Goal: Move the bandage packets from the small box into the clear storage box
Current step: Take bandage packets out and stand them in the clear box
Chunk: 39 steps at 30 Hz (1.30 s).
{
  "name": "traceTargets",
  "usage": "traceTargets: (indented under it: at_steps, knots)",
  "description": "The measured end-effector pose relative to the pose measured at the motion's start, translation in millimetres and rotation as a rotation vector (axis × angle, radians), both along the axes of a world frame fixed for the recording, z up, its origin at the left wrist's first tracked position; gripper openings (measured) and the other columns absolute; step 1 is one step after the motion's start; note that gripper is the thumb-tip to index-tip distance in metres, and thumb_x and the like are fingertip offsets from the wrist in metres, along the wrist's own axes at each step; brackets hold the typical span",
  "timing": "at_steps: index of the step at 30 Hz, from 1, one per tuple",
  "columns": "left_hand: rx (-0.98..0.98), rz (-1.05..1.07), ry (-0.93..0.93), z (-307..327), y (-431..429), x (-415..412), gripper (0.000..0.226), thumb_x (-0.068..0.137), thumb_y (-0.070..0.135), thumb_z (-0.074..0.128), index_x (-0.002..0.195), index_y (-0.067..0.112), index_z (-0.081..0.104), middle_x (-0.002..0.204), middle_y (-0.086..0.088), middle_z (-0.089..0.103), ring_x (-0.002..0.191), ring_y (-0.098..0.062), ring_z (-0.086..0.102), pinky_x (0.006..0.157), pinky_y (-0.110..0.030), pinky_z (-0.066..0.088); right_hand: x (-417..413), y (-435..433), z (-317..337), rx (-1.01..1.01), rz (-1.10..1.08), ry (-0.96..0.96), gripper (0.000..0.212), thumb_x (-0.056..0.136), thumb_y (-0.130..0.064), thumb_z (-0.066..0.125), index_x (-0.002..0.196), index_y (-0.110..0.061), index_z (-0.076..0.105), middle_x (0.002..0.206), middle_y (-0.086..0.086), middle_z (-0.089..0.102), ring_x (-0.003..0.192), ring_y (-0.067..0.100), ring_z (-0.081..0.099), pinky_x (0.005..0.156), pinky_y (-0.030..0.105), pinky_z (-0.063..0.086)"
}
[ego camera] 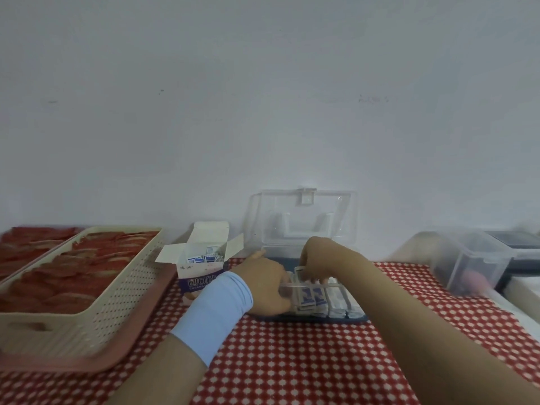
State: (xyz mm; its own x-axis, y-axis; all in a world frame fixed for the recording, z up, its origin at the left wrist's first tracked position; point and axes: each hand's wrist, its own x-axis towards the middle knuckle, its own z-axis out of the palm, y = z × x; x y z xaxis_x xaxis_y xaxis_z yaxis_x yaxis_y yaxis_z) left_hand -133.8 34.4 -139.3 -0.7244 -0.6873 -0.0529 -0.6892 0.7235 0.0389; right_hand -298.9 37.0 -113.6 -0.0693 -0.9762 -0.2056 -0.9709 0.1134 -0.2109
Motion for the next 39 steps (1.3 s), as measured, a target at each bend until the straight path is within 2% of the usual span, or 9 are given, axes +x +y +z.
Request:
traceTargets:
  at_steps: [5, 13, 18, 21, 25, 31, 33, 35, 39]
  knots:
    - [0.015, 0.007, 0.045, 7, 6, 0, 0.023, 0.089, 0.046, 0.052, 0.086, 0.028, 0.066, 0.093, 0.008, 0.068, 0.099, -0.013, 0.061, 0.124, -0.041, -0.001, 4, 0, 1, -0.037, -0.032, 0.070, 0.023, 0.086, -0.023, 0.077, 0.073, -0.014, 0.060, 0.082, 0.002, 0.076, 0.074, 0.016, 0.075, 0.080, 0.033, 0.062]
    - [0.022, -0.009, 0.022, 6, 4, 2, 0.038, 0.084, 0.050, 0.046, 0.088, 0.023, 0.073, 0.098, 0.006, 0.067, 0.101, -0.012, 0.060, 0.124, -0.045, 0.002, 4, 6, 2, -0.039, -0.039, 0.088, 0.026, 0.089, -0.023, 0.073, 0.072, -0.015, 0.055, 0.093, 0.007, 0.072, 0.087, 0.021, 0.072, 0.084, 0.033, 0.060]
    - [0.044, 0.004, 0.012, 8, 7, 1, 0.037, 0.086, 0.050, 0.045, 0.090, 0.024, 0.072, 0.100, 0.007, 0.067, 0.105, -0.013, 0.059, 0.123, -0.045, 0.001, 3, 6, 2, 0.017, -0.049, 0.050, 0.025, 0.092, -0.023, 0.070, 0.072, -0.012, 0.060, 0.077, 0.003, 0.073, 0.061, 0.014, 0.068, 0.070, 0.027, 0.058]
    - [0.060, 0.016, 0.052, 14, 12, 3, 0.029, 0.088, 0.045, 0.051, 0.095, 0.024, 0.070, 0.109, 0.005, 0.065, 0.108, -0.016, 0.057, 0.120, -0.042, 0.020, 3, 10, 10, 0.061, -0.065, -0.014, 0.022, 0.094, -0.023, 0.068, 0.077, -0.010, 0.063, 0.082, 0.005, 0.077, 0.066, 0.016, 0.074, 0.080, 0.033, 0.061]
    - [0.071, -0.002, 0.290, 33, 21, 16, 0.038, 0.089, 0.039, 0.059, 0.123, 0.026, 0.067, 0.127, 0.010, 0.061, 0.117, -0.010, 0.054, 0.104, -0.032, 0.043, -2, 18, 36, 0.021, -0.045, -0.014, 0.016, 0.094, -0.020, 0.064, 0.098, -0.008, 0.073, 0.080, 0.003, 0.079, 0.065, 0.016, 0.075, 0.084, 0.037, 0.061]
    - [-0.044, 0.196, 0.761, 66, 14, 76, 0.017, 0.095, 0.024, 0.059, 0.100, 0.034, 0.072, 0.102, 0.023, 0.067, 0.088, 0.010, 0.058, 0.079, -0.013, 0.044, 25, 16, 67, -0.399, 0.020, -0.163, 0.022, 0.092, -0.019, 0.057, 0.094, -0.010, 0.076, 0.079, 0.000, 0.077, 0.069, 0.020, 0.074, 0.075, 0.039, 0.063]
    - [-0.096, 0.319, 0.825, 62, 4, 99, 0.018, 0.095, 0.021, 0.059, 0.094, 0.034, 0.071, 0.099, 0.021, 0.067, 0.087, 0.007, 0.058, 0.076, -0.014, 0.043, 47, 18, 74, -0.424, 0.139, -0.267, 0.015, 0.094, -0.020, 0.062, 0.097, -0.017, 0.076, 0.087, -0.007, 0.074, 0.072, 0.009, 0.068, 0.073, 0.030, 0.059]
    - [-0.102, 0.415, 0.757, 51, -8, 120, 0.019, 0.094, 0.017, 0.060, 0.091, 0.034, 0.068, 0.100, 0.016, 0.065, 0.092, 0.001, 0.059, 0.077, -0.017, 0.041, 69, 16, 74, -0.378, 0.276, -0.302, 0.015, 0.094, -0.020, 0.066, 0.104, -0.020, 0.077, 0.092, -0.011, 0.069, 0.070, -0.001, 0.060, 0.072, 0.022, 0.053]
    - [-0.040, 0.512, 0.594, 32, -26, 146, 0.021, 0.092, 0.014, 0.060, 0.103, 0.031, 0.068, 0.111, 0.007, 0.060, 0.104, -0.011, 0.058, 0.086, -0.023, 0.041, 104, 0, 64, -0.370, 0.370, -0.220, 0.018, 0.093, -0.020, 0.068, 0.108, -0.022, 0.077, 0.107, -0.008, 0.074, 0.088, 0.005, 0.065, 0.088, 0.028, 0.055]
